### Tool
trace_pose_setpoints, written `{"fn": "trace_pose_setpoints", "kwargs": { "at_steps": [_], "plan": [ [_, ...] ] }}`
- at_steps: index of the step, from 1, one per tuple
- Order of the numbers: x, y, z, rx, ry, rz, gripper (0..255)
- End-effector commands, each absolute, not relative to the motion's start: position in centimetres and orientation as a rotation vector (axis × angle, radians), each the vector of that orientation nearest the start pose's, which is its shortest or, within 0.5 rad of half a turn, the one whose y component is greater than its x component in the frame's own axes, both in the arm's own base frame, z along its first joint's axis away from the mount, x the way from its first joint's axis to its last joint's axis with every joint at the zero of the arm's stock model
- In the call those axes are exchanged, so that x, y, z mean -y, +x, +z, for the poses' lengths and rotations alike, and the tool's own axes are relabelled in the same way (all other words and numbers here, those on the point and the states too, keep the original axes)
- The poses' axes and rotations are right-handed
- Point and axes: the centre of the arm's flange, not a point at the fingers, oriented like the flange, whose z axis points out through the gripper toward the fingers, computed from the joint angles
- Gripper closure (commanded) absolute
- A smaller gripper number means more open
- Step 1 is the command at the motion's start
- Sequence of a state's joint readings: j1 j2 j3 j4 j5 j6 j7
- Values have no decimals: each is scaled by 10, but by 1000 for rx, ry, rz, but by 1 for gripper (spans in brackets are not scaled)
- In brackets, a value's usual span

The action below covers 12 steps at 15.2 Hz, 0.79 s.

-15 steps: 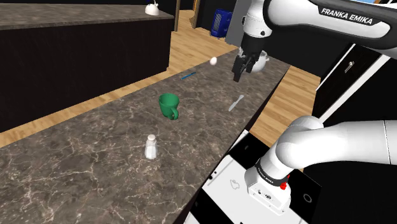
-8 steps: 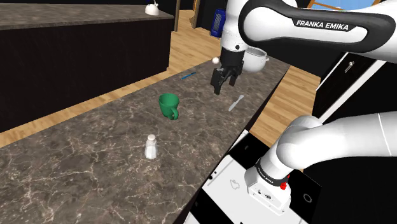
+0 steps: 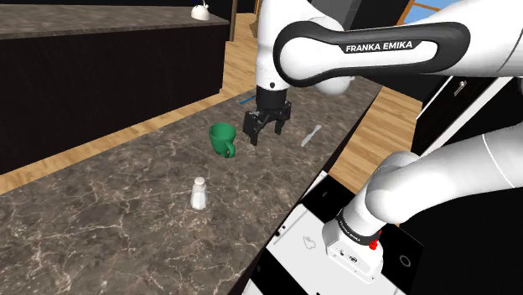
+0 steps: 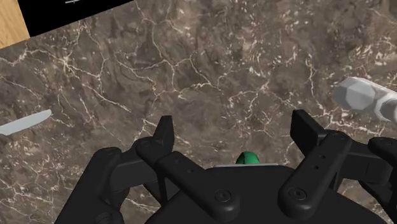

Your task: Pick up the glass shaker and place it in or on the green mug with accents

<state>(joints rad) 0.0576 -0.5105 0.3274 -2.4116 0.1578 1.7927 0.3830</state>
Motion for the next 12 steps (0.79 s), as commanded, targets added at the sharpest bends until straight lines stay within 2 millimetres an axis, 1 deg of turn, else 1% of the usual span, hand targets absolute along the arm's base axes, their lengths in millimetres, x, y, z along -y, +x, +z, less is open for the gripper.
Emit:
{"fn": "trace_pose_setpoints", "kwargs": {
  "at_steps": [1, 12],
  "plan": [
    [-184, 360, 465, -181, -3167, 203, 0],
    [-294, 409, 397, -344, -3078, 294, 0]
  ]
}}
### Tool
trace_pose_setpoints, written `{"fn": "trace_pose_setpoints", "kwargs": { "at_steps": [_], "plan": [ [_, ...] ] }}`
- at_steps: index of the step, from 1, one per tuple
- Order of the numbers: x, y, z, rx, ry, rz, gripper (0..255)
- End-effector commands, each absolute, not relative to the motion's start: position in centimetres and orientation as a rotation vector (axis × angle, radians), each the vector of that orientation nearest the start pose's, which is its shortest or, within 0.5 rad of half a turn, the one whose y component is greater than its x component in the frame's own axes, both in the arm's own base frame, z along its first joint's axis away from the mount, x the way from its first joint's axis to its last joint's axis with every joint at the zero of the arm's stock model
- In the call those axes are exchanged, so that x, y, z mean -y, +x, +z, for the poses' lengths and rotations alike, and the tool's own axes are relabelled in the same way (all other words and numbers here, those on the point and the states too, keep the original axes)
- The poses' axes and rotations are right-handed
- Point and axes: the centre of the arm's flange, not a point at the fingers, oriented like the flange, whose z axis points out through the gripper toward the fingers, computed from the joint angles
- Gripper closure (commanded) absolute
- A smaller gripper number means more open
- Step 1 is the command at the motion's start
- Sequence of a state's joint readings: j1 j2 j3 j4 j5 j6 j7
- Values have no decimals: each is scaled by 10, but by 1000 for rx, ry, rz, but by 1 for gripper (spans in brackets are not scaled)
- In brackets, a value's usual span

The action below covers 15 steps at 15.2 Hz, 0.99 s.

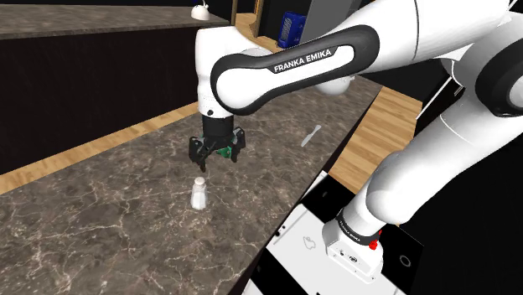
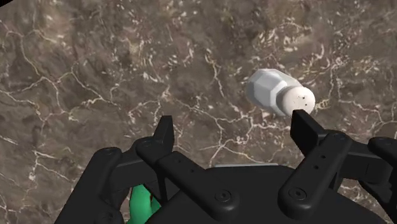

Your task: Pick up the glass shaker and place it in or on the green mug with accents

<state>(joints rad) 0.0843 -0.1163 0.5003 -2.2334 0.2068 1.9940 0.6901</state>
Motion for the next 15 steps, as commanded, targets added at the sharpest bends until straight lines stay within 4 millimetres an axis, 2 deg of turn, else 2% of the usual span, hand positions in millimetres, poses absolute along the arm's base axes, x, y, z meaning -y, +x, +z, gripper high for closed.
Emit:
{"fn": "trace_pose_setpoints", "kwargs": {
  "at_steps": [1, 4, 11, 15],
  "plan": [
    [-304, 414, 391, -359, -3069, 302, 0],
    [-331, 427, 375, -399, -3045, 324, 0],
    [-334, 420, 338, -399, -3045, 324, 0],
    [-335, 420, 335, -399, -3045, 324, 0]
  ]
}}
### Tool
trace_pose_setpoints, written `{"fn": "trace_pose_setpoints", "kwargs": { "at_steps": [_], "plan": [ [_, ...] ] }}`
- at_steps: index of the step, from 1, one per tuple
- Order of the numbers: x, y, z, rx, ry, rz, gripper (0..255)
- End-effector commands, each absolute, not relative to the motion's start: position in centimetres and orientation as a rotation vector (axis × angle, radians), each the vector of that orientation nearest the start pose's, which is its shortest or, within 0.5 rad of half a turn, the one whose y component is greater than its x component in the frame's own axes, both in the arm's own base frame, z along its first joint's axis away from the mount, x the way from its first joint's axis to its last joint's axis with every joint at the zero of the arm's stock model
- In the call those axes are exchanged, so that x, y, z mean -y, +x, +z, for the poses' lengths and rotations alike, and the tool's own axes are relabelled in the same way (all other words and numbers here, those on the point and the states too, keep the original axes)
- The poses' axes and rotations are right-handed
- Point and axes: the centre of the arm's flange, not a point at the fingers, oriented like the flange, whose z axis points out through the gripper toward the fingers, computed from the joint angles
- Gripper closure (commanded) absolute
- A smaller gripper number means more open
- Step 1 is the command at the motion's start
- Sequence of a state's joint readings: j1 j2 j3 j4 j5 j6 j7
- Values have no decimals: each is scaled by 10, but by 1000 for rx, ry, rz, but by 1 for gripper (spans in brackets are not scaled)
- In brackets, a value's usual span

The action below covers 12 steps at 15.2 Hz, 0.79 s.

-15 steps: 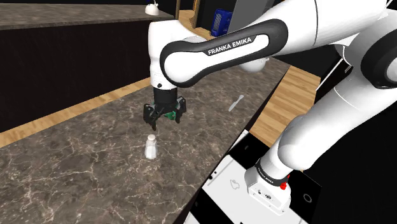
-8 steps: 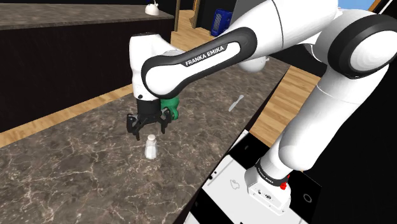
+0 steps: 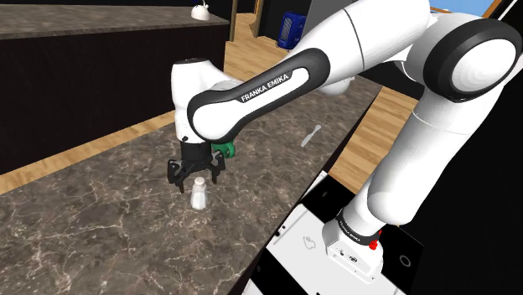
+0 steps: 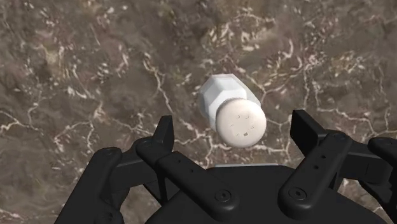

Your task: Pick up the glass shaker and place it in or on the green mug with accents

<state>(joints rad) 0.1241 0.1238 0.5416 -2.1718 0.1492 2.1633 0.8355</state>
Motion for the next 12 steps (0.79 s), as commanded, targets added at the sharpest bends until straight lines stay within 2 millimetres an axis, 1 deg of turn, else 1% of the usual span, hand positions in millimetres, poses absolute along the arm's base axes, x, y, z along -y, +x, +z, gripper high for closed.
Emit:
{"fn": "trace_pose_setpoints", "kwargs": {
  "at_steps": [1, 4, 5, 12],
  "plan": [
    [-335, 420, 335, -399, -3045, 324, 0],
    [-335, 419, 336, -399, -3045, 324, 0],
    [-335, 419, 336, -399, -3045, 324, 255],
    [-335, 419, 336, -399, -3045, 324, 255]
  ]
}}
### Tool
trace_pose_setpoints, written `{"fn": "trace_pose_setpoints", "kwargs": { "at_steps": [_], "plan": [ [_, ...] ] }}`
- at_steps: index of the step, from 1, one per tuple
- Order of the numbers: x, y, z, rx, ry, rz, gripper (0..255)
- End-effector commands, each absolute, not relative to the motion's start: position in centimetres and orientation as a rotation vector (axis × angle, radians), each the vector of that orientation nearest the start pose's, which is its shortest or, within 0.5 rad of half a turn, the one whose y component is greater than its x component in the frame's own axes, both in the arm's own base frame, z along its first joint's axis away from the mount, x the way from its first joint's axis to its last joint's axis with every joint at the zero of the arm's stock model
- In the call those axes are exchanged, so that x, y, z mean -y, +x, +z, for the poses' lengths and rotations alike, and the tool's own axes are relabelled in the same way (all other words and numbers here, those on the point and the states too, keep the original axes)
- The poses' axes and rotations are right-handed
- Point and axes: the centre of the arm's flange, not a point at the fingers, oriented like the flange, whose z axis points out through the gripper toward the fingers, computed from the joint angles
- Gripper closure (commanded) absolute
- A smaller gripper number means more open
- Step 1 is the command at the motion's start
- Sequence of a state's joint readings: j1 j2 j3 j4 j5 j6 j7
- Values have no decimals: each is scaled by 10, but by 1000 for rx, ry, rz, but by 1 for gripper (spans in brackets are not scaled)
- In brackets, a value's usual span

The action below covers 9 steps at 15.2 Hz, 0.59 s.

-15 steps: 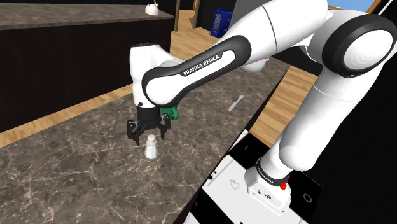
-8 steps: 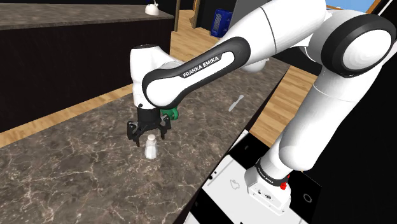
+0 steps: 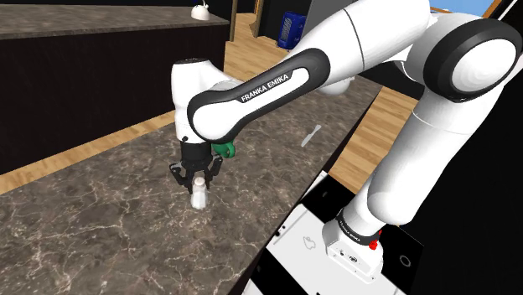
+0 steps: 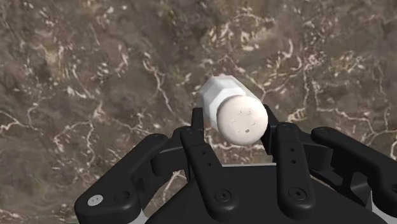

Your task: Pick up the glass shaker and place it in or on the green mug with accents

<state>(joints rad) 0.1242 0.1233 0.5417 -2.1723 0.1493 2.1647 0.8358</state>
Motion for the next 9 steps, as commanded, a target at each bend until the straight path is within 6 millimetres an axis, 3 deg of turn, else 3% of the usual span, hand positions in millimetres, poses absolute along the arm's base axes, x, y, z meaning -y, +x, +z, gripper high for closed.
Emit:
{"fn": "trace_pose_setpoints", "kwargs": {
  "at_steps": [1, 9],
  "plan": [
    [-335, 419, 336, -399, -3045, 324, 255],
    [-335, 420, 372, -399, -3045, 324, 255]
  ]
}}
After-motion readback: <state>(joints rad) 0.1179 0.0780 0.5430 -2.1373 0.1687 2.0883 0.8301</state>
